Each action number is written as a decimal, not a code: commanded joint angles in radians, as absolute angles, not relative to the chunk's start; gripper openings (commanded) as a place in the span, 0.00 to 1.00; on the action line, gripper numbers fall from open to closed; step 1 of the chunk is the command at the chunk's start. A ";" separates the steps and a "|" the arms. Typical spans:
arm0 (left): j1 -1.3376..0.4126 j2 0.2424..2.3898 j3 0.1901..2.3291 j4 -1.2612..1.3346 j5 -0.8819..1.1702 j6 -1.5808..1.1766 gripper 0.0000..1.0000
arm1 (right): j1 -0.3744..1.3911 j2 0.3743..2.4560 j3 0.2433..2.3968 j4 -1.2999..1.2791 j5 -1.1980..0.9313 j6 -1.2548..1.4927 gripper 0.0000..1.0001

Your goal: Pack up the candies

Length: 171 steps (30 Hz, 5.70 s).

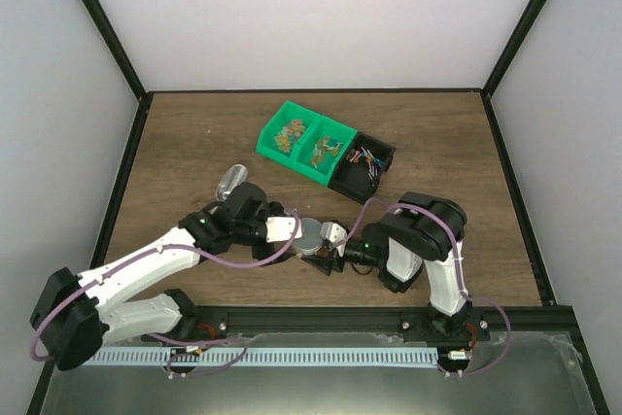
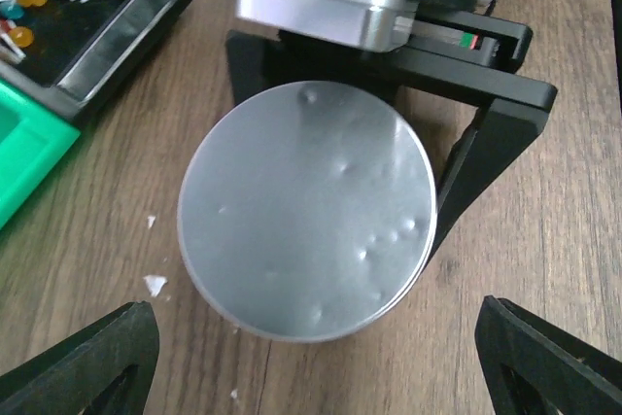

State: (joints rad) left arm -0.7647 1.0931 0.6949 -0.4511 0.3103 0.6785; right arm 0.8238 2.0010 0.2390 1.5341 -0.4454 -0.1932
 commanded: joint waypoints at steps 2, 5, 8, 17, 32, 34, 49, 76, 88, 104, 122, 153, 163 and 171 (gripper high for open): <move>-0.835 1.158 0.727 -0.353 0.288 0.644 0.90 | 0.837 2.006 0.246 1.566 -0.445 -0.210 0.86; -0.853 1.181 0.725 -0.318 0.268 0.645 0.89 | 0.838 2.002 0.244 1.561 -0.446 -0.213 0.86; -0.856 1.189 0.721 -0.303 0.233 0.644 0.89 | 0.838 1.999 0.240 1.562 -0.449 -0.218 0.86; -0.822 1.150 0.687 -0.346 0.140 0.640 0.86 | 0.839 1.998 0.230 1.569 -0.469 -0.232 0.85; -0.659 1.112 0.672 -0.412 0.280 0.737 0.86 | 0.839 1.996 0.230 1.564 -0.457 -0.217 0.84; -0.694 1.069 0.674 -0.455 0.357 0.769 0.88 | 0.838 1.996 0.234 1.559 -0.451 -0.212 0.84; -0.864 1.191 0.712 -0.291 0.240 0.654 0.92 | 0.839 2.000 0.238 1.557 -0.456 -0.215 0.83; -0.641 1.152 0.760 -0.557 0.406 0.696 0.96 | 0.840 1.998 0.248 1.537 -0.419 -0.180 0.79; -0.740 1.197 0.738 -0.400 0.309 0.258 1.00 | 0.887 2.033 0.300 1.502 -0.239 -0.133 0.79; -0.765 1.277 0.715 -0.261 0.259 0.176 1.00 | 0.914 2.042 0.322 1.461 -0.185 -0.118 0.79; -0.773 1.306 0.730 -0.274 0.255 0.279 0.89 | 0.914 2.037 0.309 1.468 -0.224 -0.135 0.78; -0.666 1.581 1.013 -0.781 0.466 1.215 0.87 | 0.914 1.989 0.212 1.558 -0.588 -0.211 0.74; -0.624 1.326 0.877 -0.626 0.528 0.819 1.00 | 0.914 2.027 0.254 1.567 -0.377 -0.132 0.73; -0.675 1.149 0.670 -0.328 0.334 0.366 1.00 | 0.916 2.060 0.291 1.578 -0.187 -0.109 0.73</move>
State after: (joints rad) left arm -0.6476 1.1454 0.7109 -0.4965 0.4438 0.6254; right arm 0.9104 2.0312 0.2810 1.5406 -0.3122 -0.1272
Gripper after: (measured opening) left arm 0.999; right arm 0.823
